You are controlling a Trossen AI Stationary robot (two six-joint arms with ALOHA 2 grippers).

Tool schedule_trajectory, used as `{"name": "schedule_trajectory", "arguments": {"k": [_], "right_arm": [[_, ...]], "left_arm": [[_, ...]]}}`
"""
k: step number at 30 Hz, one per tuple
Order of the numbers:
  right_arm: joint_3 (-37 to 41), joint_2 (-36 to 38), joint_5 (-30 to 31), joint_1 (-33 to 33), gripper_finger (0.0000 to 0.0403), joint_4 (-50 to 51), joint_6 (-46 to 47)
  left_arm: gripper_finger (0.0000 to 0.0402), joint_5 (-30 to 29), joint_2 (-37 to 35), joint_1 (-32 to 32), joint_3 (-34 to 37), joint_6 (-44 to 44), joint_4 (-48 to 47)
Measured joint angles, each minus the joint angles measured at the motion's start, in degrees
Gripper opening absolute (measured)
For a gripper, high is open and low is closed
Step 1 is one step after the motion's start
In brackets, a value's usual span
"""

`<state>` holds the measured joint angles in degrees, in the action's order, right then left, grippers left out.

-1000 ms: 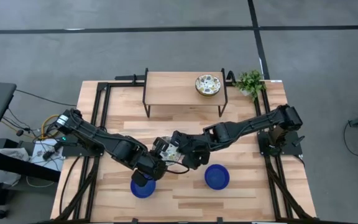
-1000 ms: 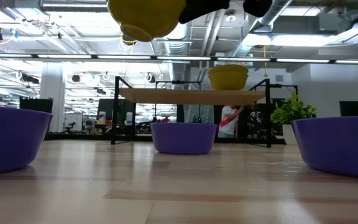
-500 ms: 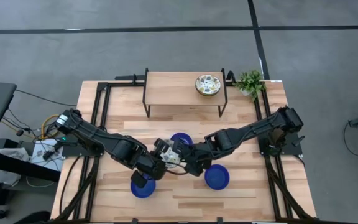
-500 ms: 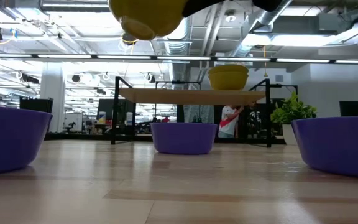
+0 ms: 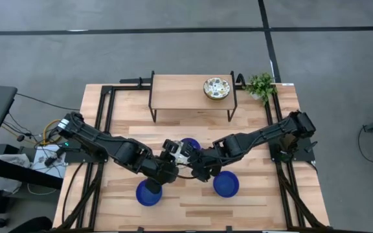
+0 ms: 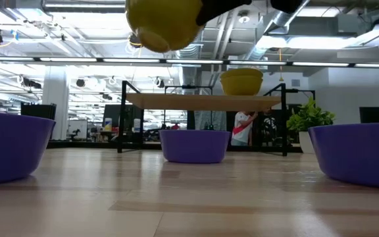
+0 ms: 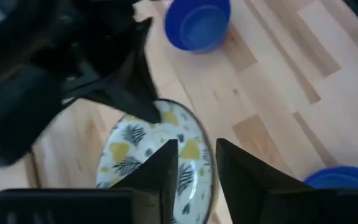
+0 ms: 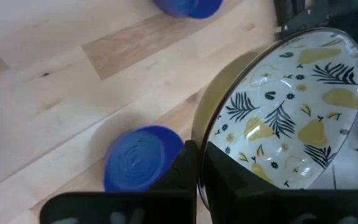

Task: Pick & Place Mini bowls
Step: Stack the yellow patterned bowl on top of the stacked yellow patterned bowl on the shelf

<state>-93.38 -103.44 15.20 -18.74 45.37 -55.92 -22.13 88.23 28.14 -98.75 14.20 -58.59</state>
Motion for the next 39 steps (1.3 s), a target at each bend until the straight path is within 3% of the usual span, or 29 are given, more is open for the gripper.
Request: {"name": "schedule_trajectory", "arguments": {"k": [8, 14, 22, 39], "right_arm": [[0.0, 0.05, 2.43, 0.48, 0.0, 2.97, 3.72], [0.0, 0.07, 10.84, 0.52, 0.0, 4.08, 3.63], [-3.94, 0.18, 13.35, 0.89, 0.0, 7.84, 4.3], [-20.5, 0.2, 17.95, 8.0, 0.0, 24.76, 7.96]], "left_arm": [[0.0132, -3.38, -4.64, 0.42, 0.09, -1.59, -0.05], [0.0129, -4.7, -10.35, 0.31, 0.12, -16.14, -0.17], [0.0118, -4.59, -16.55, 0.81, 0.92, -30.48, -5.0], [0.0112, -4.42, -34.86, 0.85, 27.37, -46.55, -2.36]]}}
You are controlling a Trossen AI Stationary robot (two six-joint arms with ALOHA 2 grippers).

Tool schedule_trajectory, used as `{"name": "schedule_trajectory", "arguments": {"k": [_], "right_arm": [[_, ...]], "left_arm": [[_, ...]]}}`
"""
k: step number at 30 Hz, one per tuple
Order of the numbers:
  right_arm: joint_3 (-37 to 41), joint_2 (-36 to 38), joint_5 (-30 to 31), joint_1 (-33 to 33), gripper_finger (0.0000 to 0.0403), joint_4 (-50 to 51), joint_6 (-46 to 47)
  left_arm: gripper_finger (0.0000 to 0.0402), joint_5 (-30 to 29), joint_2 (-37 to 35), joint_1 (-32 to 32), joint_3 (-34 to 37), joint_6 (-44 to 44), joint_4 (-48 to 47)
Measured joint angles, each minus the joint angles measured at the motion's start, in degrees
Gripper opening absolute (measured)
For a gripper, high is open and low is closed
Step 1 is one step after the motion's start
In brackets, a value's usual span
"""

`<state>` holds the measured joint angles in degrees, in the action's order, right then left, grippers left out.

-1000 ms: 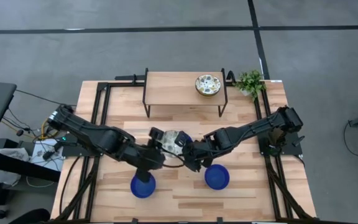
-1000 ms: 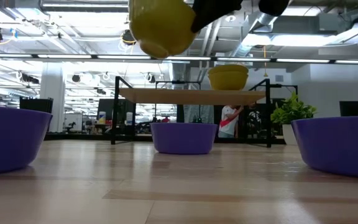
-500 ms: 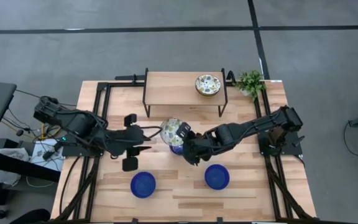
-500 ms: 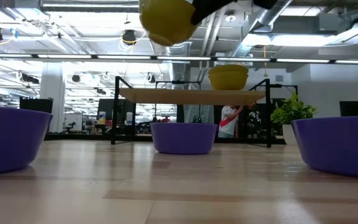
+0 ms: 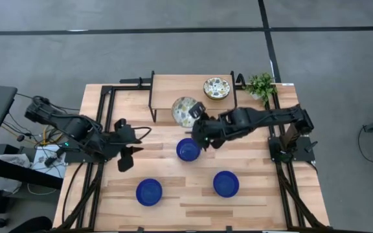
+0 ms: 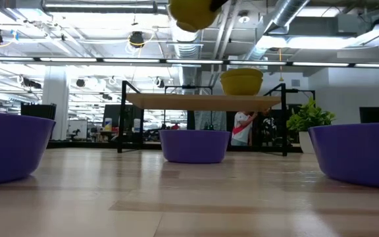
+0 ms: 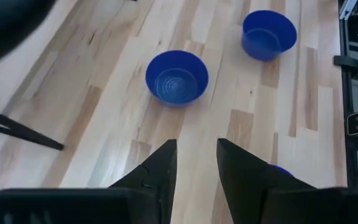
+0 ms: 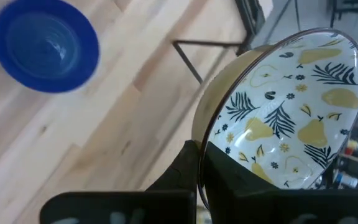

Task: Pick & Place Mini bowls
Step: Stack the yellow patterned bowl on top of the stacked yellow patterned bowl on the shelf

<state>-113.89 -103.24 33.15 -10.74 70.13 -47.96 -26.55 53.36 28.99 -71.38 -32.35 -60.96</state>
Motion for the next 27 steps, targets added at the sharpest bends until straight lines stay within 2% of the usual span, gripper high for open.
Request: {"name": "schedule_trajectory", "arguments": {"k": [6, 13, 21, 27], "right_arm": [[-3.13, 0.0, 0.01, 4.03, 0.0, 4.09, 0.38], [-4.02, 0.0, -0.04, 10.56, 0.0, 9.59, 6.22], [-4.02, 0.0, -0.44, 17.89, 0.0, 16.41, 13.5], [-4.02, 0.2, -5.89, 21.82, 0.0, 19.15, 15.08]], "left_arm": [[0.0112, -0.21, -6.78, -0.02, 7.97, -0.13, 5.27], [0.0112, -0.44, -13.83, -0.02, 16.67, -0.14, 11.36], [0.0112, -0.83, -18.67, 0.0, 24.37, -1.12, 15.54], [0.0113, -0.9, -21.11, -0.05, 28.36, -0.57, 17.51]]}}
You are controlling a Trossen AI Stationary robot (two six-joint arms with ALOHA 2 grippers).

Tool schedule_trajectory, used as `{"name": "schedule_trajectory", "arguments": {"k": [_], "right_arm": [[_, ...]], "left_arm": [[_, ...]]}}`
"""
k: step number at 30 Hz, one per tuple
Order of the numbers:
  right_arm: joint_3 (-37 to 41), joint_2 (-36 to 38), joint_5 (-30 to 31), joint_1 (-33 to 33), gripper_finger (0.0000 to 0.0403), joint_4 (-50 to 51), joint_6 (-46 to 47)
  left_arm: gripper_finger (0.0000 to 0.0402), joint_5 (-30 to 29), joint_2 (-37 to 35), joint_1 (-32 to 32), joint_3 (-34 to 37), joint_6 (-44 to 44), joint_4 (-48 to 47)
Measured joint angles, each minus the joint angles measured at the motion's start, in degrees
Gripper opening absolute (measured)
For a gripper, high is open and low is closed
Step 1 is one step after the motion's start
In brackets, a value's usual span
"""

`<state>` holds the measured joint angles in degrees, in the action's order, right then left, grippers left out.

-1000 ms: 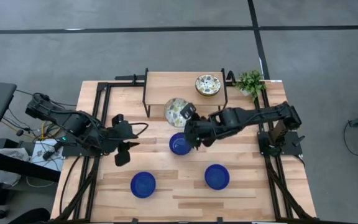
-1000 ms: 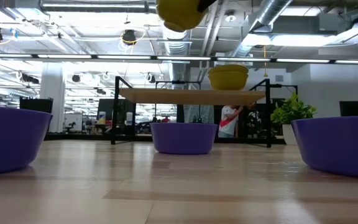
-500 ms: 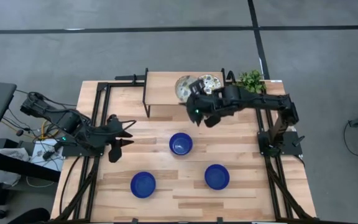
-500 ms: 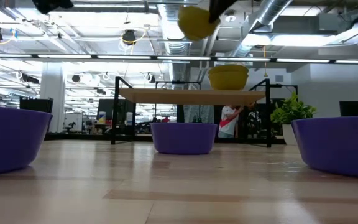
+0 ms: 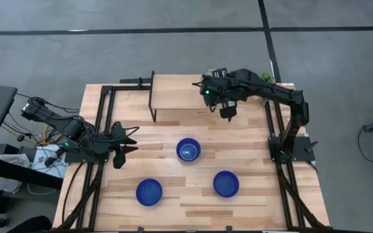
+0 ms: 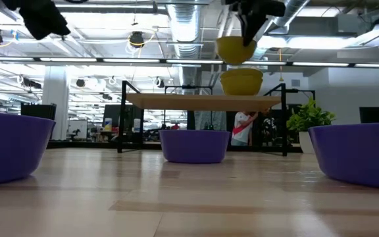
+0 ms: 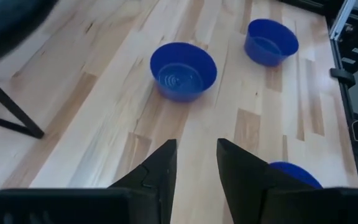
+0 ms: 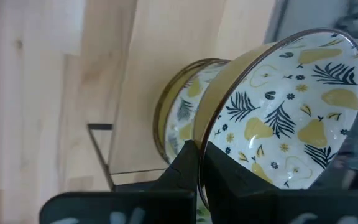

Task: Pick & Place Mini bowls
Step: Stack the yellow patterned bowl on top of the stacked yellow patterned bowl on the shelf

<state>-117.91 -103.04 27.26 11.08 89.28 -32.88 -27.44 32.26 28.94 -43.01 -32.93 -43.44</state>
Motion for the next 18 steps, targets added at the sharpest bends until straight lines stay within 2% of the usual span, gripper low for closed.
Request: {"name": "schedule_trajectory", "arguments": {"k": [7, 14, 18], "right_arm": [[0.0, 0.0, -4.41, 2.97, 0.0, 0.31, 0.5], [0.0, 0.02, -5.02, 4.83, 0.0, 0.72, 1.6], [0.0, -0.02, -7.69, 5.59, 0.0, 0.74, 2.08]], "left_arm": [[0.0113, 0.02, -5.14, 0.0, 3.46, 4.34, 5.43], [0.0112, 0.0, -10.45, 0.0, 5.43, 5.33, 5.53], [0.0113, 0.01, -11.71, -0.02, 7.05, 5.55, 5.48]]}}
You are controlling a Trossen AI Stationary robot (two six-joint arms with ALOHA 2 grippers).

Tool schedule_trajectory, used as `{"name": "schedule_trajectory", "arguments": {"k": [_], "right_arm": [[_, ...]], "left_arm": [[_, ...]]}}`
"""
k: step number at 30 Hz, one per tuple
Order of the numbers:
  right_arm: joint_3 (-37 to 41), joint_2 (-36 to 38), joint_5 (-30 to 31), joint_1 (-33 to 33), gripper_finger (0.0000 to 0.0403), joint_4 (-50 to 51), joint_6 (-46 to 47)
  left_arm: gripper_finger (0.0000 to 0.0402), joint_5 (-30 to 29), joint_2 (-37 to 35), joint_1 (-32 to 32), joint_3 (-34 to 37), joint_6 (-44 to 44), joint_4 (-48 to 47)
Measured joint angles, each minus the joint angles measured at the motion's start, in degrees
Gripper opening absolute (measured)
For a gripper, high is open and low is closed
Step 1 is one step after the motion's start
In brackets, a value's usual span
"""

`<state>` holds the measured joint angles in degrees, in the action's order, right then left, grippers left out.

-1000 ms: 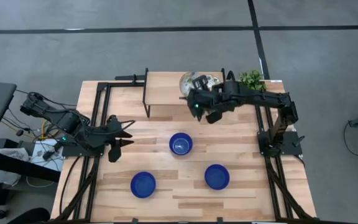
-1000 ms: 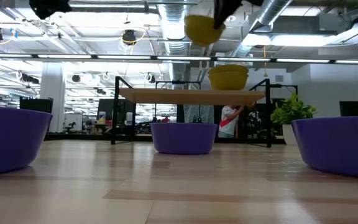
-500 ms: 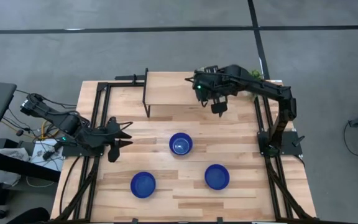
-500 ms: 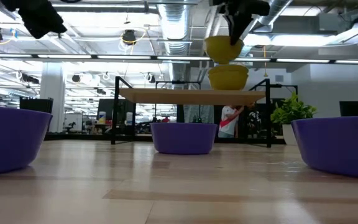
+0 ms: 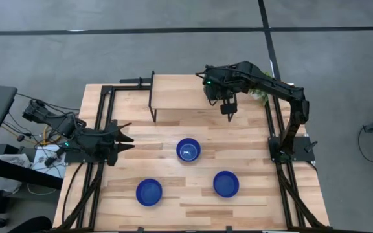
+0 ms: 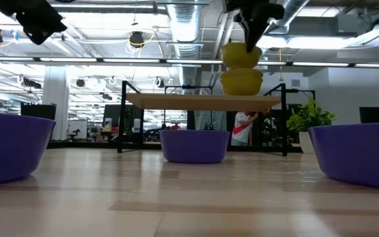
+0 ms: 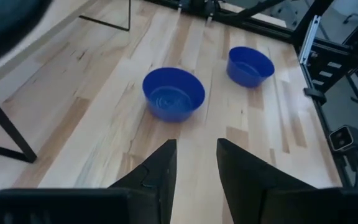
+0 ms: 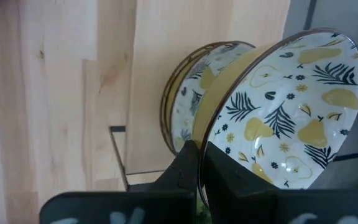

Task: Pick & Place Mini bowls
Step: Stack the yellow patterned bowl on top of the stacked yellow patterned bowl on the shelf

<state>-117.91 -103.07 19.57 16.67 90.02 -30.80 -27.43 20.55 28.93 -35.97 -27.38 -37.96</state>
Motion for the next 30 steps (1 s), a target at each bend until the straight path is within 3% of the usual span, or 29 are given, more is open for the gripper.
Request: {"name": "schedule_trajectory", "arguments": {"k": [20, 30], "right_arm": [[0.04, -0.28, -0.15, -0.02, 0.0, -0.01, 5.66], [5.64, -0.35, 0.2, -0.13, 0.0, -0.04, 7.27]], "left_arm": [[0.0112, 0.03, 0.12, 0.0, 2.1, -1.59, 0.97], [0.0112, 0.03, 0.12, 0.0, 2.08, -1.59, 0.97]]}}
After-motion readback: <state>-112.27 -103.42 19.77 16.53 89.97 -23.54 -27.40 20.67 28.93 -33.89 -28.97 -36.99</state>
